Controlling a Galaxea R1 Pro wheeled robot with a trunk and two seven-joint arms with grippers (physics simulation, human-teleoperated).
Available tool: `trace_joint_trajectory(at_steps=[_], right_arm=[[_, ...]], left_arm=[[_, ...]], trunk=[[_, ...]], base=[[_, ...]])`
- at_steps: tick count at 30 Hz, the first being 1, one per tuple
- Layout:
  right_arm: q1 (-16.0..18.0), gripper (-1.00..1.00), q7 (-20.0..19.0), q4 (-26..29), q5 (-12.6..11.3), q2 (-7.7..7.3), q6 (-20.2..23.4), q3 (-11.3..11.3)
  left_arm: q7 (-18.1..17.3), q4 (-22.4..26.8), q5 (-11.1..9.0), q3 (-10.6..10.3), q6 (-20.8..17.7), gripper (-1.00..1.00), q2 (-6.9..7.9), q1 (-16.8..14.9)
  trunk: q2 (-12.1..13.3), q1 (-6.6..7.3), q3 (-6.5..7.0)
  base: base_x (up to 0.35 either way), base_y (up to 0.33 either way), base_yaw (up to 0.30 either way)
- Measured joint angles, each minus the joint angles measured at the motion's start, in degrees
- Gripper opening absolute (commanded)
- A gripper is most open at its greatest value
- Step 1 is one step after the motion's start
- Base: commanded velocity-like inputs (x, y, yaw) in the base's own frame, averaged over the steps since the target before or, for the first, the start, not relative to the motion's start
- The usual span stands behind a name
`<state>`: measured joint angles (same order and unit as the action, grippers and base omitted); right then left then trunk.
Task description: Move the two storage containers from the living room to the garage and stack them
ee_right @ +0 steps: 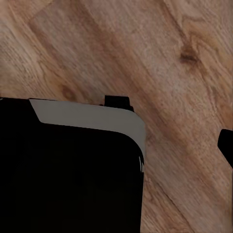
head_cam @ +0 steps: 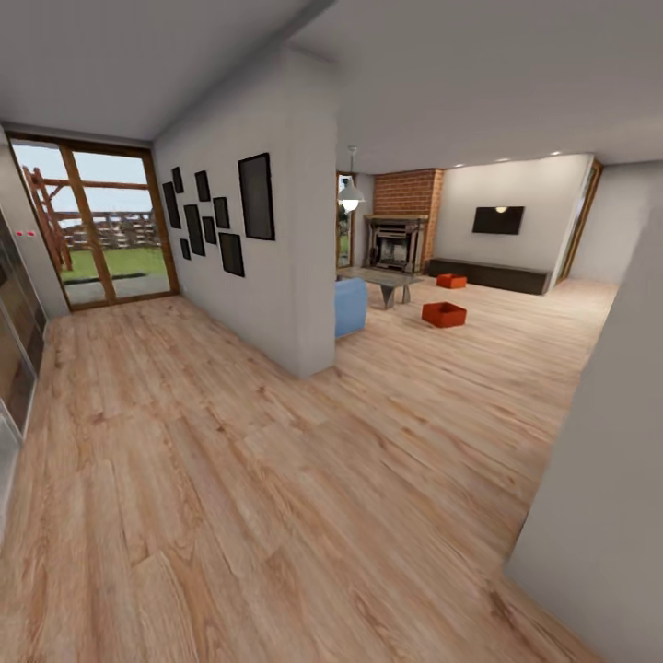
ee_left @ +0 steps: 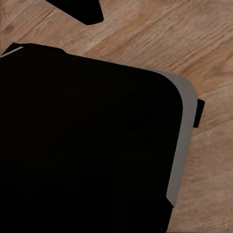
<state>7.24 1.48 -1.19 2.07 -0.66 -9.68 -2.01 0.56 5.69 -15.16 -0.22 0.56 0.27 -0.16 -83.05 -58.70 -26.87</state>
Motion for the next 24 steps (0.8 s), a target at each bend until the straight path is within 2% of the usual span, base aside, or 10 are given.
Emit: trace_joint_trajectory(at_steps=[24], right_arm=[[0.0,1.0,0.0,0.0,0.8,-0.19,-0.1,-0.6]], left_arm=[[0.0,0.0,0.0,0.0,0.0,1.0,0.0,0.0]], trunk=[[0.0,0.0,0.0]], base=[[0.32,0.0,0.006]])
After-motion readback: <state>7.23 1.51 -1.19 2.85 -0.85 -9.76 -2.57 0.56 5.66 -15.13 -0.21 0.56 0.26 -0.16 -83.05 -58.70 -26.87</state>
